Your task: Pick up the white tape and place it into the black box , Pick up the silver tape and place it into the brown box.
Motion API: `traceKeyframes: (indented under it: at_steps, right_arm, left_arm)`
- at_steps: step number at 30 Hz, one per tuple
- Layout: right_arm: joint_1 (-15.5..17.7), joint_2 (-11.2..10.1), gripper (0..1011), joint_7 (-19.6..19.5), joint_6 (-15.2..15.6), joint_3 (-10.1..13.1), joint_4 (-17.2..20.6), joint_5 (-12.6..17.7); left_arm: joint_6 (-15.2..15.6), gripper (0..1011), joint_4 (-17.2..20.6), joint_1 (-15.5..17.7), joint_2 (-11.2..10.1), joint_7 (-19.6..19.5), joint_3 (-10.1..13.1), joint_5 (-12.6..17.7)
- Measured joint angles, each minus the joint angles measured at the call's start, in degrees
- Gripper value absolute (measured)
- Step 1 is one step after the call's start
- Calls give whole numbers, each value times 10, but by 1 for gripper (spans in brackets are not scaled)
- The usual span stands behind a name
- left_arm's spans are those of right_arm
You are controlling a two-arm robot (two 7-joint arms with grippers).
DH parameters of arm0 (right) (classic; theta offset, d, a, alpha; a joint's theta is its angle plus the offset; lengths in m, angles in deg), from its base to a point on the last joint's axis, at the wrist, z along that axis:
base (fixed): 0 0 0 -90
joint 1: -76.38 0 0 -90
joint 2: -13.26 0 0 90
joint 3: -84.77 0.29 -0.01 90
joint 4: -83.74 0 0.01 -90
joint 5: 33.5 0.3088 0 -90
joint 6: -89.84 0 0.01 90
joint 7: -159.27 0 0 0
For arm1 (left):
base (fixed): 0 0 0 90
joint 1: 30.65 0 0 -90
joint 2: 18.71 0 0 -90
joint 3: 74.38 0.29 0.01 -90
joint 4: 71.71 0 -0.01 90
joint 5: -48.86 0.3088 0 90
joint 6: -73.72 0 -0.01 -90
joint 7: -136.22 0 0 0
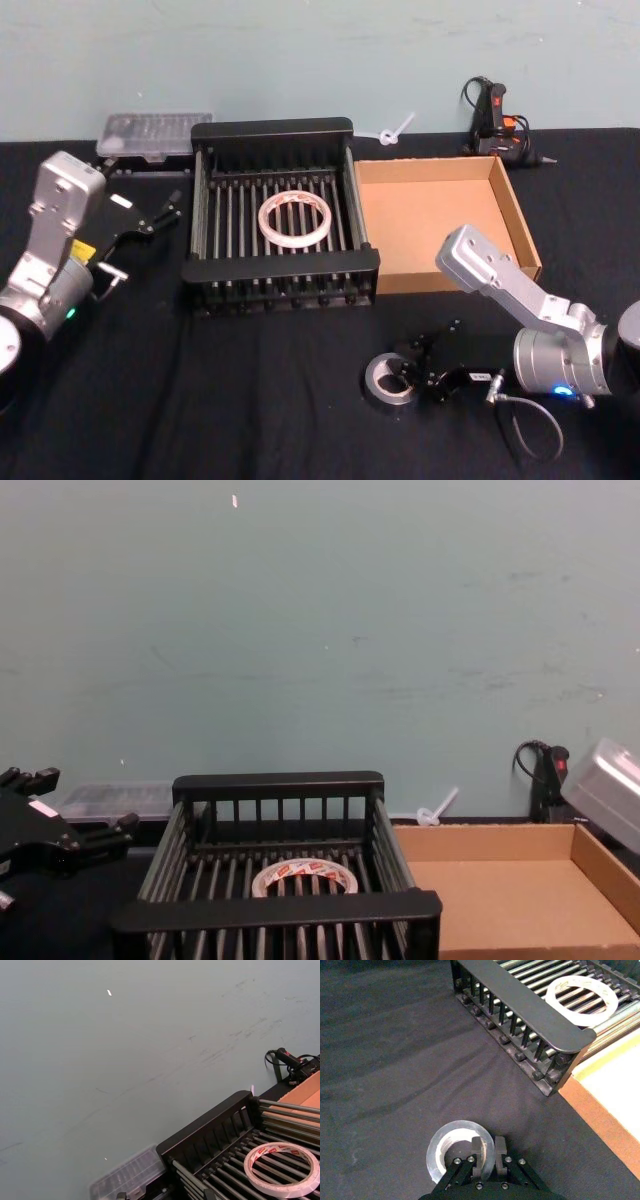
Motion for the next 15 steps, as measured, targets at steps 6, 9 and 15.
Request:
traceKeyframes:
  at_steps: [6, 9, 15]
  right_arm:
    - [0, 0, 158, 0, 0, 0, 0, 0]
    - [0, 0, 158, 0, 0, 0, 0, 0]
    - [2, -1, 158, -1, 0, 2, 1, 0]
  left_arm:
    - [0, 1001, 0, 0, 0, 0, 0, 0]
    - [0, 1001, 0, 0, 0, 0, 0, 0]
    - [0, 1001, 0, 0, 0, 0, 0, 0]
